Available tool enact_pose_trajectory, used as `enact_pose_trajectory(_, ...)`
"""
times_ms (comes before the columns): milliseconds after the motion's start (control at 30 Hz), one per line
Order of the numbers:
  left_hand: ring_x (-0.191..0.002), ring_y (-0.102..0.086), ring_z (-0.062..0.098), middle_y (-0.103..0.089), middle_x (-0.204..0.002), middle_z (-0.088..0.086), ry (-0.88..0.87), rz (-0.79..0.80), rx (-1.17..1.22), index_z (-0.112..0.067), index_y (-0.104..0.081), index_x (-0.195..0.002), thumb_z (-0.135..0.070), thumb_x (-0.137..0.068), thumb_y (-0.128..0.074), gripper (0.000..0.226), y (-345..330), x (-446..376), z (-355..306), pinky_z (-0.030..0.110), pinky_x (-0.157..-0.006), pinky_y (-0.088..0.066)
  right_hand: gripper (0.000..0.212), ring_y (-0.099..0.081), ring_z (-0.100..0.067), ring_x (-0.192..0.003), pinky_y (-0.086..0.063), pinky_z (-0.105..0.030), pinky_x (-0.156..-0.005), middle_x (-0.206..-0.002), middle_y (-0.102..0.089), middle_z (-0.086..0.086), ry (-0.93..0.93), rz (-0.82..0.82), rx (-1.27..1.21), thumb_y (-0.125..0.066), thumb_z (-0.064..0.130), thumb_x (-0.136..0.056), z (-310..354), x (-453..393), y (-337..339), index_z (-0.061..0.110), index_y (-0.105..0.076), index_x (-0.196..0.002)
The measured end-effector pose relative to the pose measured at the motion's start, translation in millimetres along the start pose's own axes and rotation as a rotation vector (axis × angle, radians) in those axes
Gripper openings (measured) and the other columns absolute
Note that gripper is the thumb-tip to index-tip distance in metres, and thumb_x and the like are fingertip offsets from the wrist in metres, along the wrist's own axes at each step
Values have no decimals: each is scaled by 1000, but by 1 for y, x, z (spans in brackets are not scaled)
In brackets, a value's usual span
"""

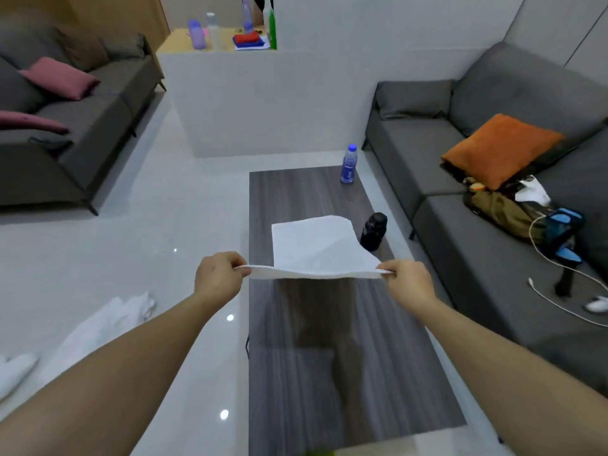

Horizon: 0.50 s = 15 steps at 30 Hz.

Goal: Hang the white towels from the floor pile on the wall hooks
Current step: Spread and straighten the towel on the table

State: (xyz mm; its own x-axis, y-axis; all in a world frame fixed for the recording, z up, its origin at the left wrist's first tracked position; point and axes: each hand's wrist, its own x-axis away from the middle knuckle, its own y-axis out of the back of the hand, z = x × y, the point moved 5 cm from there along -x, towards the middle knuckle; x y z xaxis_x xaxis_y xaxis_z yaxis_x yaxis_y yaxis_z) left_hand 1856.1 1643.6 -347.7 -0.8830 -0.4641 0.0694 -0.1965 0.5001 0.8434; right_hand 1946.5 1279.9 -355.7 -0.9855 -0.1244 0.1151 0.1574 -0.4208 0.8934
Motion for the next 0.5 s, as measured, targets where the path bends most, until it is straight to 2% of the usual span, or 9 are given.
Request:
enact_pose_trajectory(133, -68, -58, 13, -63, -73, -6, 36, 112, -10, -27, -69, -83, -29, -90, -66, 8, -31, 70, 40, 22, -54, -39, 39, -65, -28, -96, -55, -39, -83, -109, -72, -7, -72, 94, 42, -54, 5, -88, -27, 74, -36, 24, -72, -117)
enact_pose_trajectory(267, -73, -57, 13, -64, -79, -5, 49, 221, -51, -26, -68, -85, -29, -90, -66, 6, -47, 138, 79, 24, -61, -41, 31, -66, -20, -85, -56, -35, -76, -94, -74, -2, -98, 197, 63, -56, 5, -88, -46, 147, -65, 23, -76, -104)
enact_pose_trajectory(400, -78, -59, 15, -65, -82, -5, 61, 302, -77, -30, -68, -81, -29, -86, -68, 5, -52, 178, 106, 25, -67, -43, 21, -64, -18, -81, -57, -37, -79, -86, -71, -2, -121, 309, 107, -57, 13, -93, -56, 196, -84, 19, -76, -100)
enact_pose_trajectory(500, -80, -59, 15, -67, -82, -5, 36, 307, -89, -31, -68, -78, -31, -84, -69, 6, -50, 184, 106, 25, -68, -43, 20, -65, -18, -79, -59, -37, -79, -83, -71, -2, -140, 304, 108, -58, 14, -94, -61, 209, -83, 18, -77, -97)
